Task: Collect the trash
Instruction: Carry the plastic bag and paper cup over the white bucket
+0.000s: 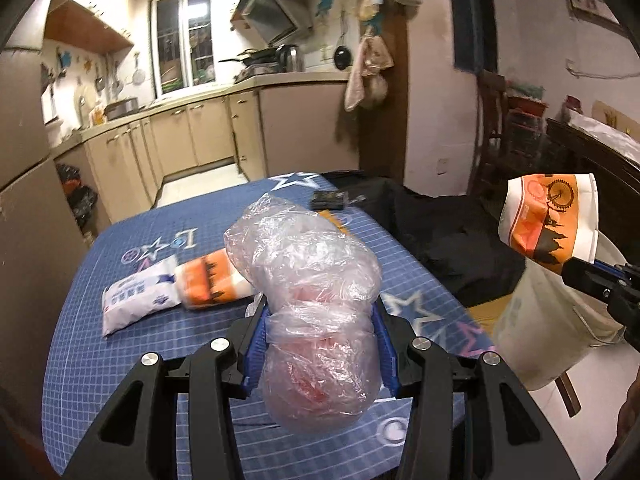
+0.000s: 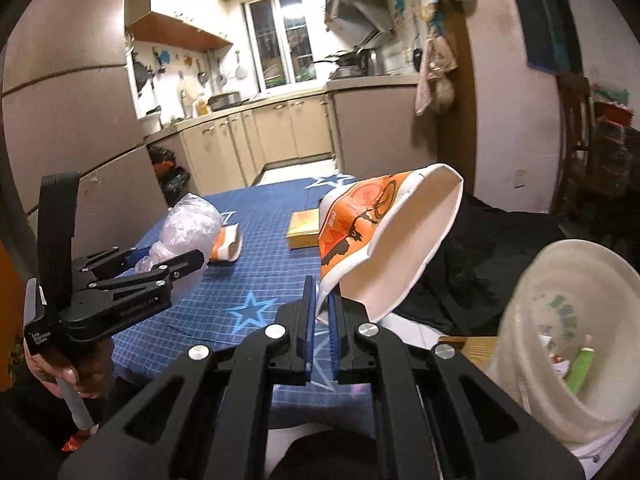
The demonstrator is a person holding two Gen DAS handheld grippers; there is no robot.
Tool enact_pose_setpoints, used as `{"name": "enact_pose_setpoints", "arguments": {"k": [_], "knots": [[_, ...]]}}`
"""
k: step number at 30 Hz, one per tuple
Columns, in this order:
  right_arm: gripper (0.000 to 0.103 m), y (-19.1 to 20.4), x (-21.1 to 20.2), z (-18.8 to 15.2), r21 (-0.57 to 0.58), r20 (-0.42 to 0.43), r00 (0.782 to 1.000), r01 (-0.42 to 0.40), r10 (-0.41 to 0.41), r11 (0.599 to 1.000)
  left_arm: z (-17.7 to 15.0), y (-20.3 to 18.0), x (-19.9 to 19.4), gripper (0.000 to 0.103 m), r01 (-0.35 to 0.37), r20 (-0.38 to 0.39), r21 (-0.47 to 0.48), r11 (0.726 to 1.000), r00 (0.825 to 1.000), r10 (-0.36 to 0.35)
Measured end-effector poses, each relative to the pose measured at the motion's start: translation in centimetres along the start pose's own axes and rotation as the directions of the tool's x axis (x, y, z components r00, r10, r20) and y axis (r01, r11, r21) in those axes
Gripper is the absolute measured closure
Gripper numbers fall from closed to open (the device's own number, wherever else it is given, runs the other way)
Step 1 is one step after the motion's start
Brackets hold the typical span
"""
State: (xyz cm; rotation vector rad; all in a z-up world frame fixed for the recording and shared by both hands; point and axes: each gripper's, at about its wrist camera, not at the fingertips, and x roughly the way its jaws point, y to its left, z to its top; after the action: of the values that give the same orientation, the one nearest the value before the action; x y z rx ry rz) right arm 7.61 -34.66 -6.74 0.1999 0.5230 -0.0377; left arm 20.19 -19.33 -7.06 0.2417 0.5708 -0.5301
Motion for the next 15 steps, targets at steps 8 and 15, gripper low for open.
{"name": "enact_pose_setpoints", "arguments": {"k": [8,15], "knots": [[0.098,-2.8,-3.7,-0.6,0.043,0.057,0.997,0.051,-0.053,0.998,1.0,-4.6,-0.8,0.055,0.044,0.021,0.073,0.996,0.999,-0.045],[0.098,-5.7,-6.0,-0.9,0.091,0.094,0.990,0.093,-0.101,0.992,1.6,-8.6,-1.2,0.055,0.076,0.029,0.139,0.987,0.996,-0.080]]}}
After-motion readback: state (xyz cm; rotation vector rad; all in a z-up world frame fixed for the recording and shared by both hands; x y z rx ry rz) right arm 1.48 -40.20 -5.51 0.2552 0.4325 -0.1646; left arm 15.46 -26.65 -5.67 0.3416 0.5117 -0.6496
